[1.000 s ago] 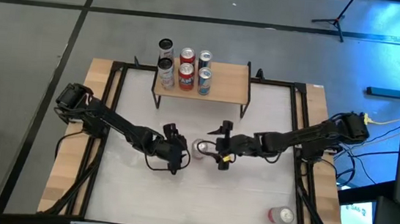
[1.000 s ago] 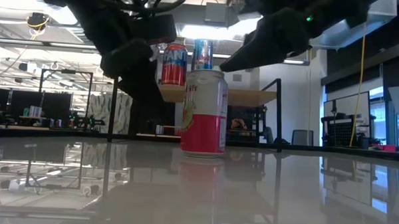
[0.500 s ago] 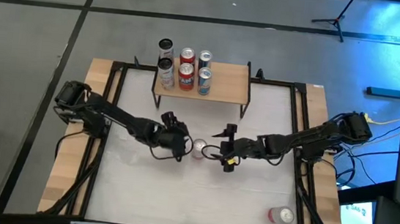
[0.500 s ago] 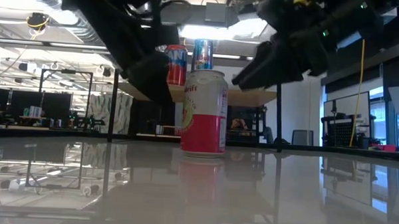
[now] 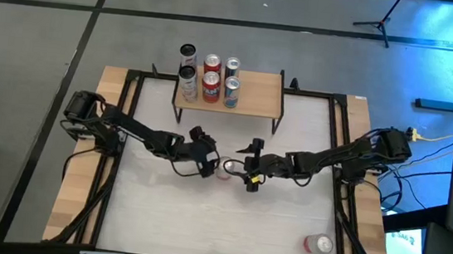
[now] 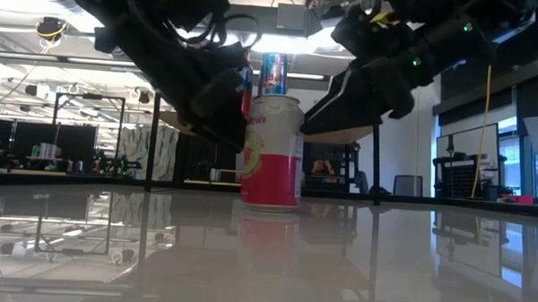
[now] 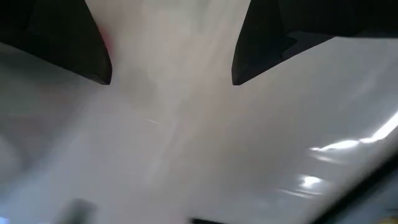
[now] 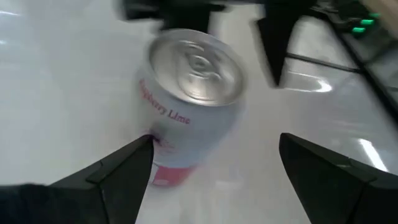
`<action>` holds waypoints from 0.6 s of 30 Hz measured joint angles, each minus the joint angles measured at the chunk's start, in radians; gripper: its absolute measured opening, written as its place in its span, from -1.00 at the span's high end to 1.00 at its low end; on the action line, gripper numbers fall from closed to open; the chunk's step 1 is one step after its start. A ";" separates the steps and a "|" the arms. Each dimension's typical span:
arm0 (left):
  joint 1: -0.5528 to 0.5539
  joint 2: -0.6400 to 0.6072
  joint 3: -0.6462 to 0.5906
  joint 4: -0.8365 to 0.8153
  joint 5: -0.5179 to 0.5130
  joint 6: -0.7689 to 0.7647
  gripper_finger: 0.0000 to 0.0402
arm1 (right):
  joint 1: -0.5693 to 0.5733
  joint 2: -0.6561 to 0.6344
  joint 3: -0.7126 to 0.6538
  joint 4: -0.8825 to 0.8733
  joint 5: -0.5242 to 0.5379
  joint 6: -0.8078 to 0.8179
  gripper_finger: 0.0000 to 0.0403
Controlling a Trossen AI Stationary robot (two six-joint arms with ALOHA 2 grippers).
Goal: Place canned beverage on shelf
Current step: Put the right pink soda can on the shelf
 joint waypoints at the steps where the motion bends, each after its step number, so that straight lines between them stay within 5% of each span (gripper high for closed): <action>1: -0.007 0.000 -0.001 0.001 0.018 0.012 -0.60 | 0.000 0.000 0.001 -0.002 0.027 0.000 -0.70; 14: -0.075 0.000 -0.002 -0.003 0.122 0.033 -0.60 | 0.001 -0.086 0.003 -0.132 0.151 0.006 -0.70; 18: -0.083 0.000 -0.001 -0.007 0.113 0.044 -0.60 | 0.002 -0.133 0.003 -0.200 0.109 0.007 -0.70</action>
